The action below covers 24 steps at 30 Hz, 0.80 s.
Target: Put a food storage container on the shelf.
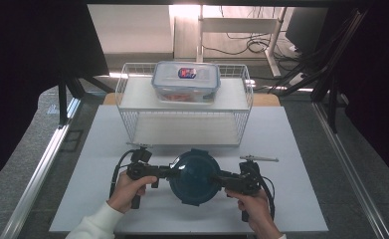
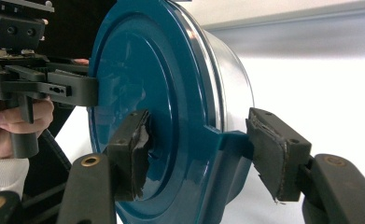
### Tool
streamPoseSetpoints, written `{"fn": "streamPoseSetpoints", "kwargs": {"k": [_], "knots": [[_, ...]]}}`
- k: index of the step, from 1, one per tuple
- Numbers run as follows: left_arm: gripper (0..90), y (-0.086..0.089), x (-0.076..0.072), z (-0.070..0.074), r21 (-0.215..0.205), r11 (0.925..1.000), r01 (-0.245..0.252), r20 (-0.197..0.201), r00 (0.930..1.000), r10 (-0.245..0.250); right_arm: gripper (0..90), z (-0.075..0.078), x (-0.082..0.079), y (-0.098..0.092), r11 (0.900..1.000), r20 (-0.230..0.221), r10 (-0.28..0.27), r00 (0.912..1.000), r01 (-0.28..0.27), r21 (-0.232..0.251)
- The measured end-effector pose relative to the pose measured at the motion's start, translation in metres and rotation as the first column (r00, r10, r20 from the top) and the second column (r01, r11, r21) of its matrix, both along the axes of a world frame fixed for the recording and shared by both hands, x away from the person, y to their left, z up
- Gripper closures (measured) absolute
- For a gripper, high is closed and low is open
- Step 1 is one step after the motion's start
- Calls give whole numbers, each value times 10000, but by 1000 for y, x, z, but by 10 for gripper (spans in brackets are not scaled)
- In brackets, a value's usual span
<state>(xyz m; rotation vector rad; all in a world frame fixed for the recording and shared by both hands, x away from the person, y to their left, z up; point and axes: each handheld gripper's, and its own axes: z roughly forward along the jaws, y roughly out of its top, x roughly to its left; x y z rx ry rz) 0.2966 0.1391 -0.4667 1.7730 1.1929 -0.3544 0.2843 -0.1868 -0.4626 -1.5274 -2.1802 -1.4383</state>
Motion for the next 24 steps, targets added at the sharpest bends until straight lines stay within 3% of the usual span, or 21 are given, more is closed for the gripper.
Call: {"fn": "streamPoseSetpoints", "kwargs": {"k": [9, 24], "knots": [[450, 1, 4, 17, -90, 10000, 19, 320, 9995, -17, 404, 22, 6, 1, 9997, 554, 146, 9984, -135, -197], [452, 6, 9, 49, -106, 9999, -127, 904, 9958, 136, 405, 50, 17, 5, 9995, 1071, 293, 9938, -282, -117]]}}
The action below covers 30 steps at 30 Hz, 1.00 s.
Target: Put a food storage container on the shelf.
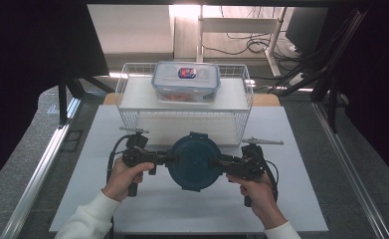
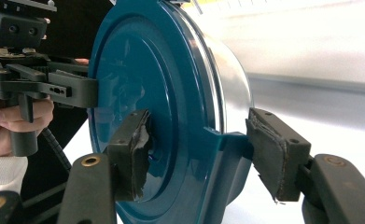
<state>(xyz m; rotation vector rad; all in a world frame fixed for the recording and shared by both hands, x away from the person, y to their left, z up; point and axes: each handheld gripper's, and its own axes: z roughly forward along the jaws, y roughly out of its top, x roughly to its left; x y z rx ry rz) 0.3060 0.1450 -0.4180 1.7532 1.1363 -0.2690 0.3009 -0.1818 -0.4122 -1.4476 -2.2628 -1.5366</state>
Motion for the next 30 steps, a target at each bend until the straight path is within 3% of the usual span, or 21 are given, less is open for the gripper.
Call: {"fn": "streamPoseSetpoints", "kwargs": {"k": [13, 21, 30], "knots": [[455, 8, 6, 29, -171, 9997, -172, 404, 9990, 179, 405, 32, 12, 8, 9996, 529, 256, 9983, -251, -102], [455, 12, 11, 42, -263, 9992, -302, 526, 9981, 316, 406, 47, 21, 12, 9993, 620, 375, 9974, -369, -106], [457, 17, 16, 67, -267, 9987, -427, 850, 9954, 448, 407, 70, 30, 16, 9987, 825, 519, 9952, -518, -41]]}}
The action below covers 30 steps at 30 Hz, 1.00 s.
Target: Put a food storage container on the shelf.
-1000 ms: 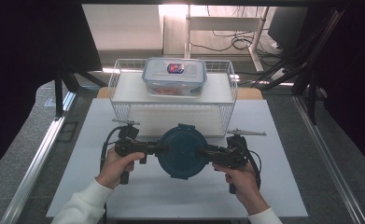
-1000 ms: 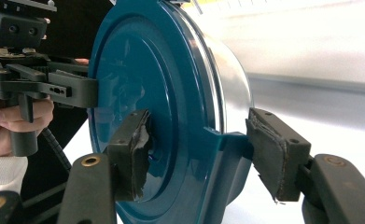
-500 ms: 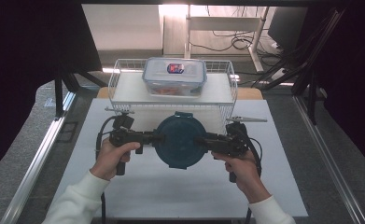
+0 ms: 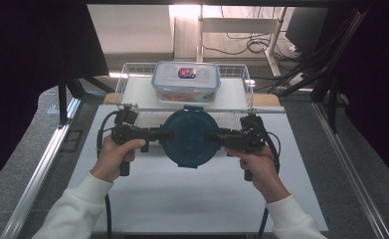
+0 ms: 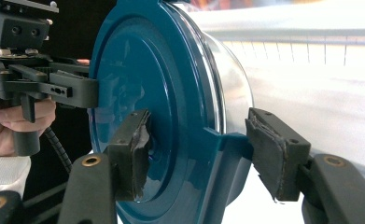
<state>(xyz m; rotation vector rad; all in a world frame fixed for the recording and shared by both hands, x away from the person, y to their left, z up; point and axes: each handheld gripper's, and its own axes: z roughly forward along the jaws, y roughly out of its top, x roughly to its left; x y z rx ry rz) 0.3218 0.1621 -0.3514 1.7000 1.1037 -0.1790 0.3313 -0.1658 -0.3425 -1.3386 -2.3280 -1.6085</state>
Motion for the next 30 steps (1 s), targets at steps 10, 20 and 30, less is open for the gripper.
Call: {"fn": "streamPoseSetpoints", "kwargs": {"k": [10, 20, 30], "knots": [[457, 8, 6, 23, -138, 9998, -124, 224, 9997, 127, 408, 29, 11, 8, 9998, 278, 160, 9995, -156, -147], [458, 16, 17, 36, -231, 9993, -284, 211, 9994, 289, 409, 46, 27, 17, 9991, 294, 346, 9990, -339, -236], [459, 18, 24, 55, -298, 9992, -279, 375, 9989, 290, 409, 67, 36, 19, 9985, 543, 439, 9976, -420, -353]]}}
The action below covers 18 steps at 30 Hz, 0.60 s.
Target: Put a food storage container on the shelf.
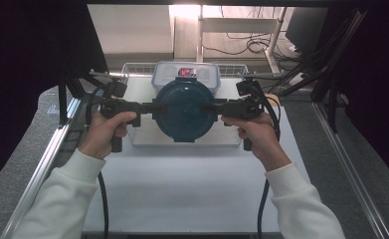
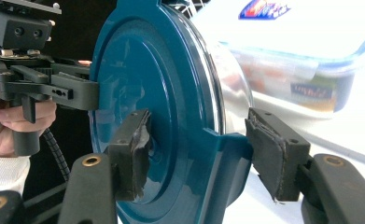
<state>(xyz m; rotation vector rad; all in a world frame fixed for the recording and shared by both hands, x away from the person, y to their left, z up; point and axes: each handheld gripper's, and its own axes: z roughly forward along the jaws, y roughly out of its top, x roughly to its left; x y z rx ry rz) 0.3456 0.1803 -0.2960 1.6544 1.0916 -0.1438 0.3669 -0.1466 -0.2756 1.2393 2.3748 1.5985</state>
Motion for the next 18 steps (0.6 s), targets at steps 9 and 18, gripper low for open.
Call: {"fn": "streamPoseSetpoints", "kwargs": {"k": [9, 18], "knots": [[458, 1, 8, 17, 24, 9999, -134, 141, 9998, 133, 408, 19, 11, 2, 10000, 44, 79, 10000, -79, 28], [463, 6, 22, 27, -270, 9996, -97, 172, 9998, 102, 410, 32, 25, 4, 9999, 148, 89, 9999, -91, 123]]}}
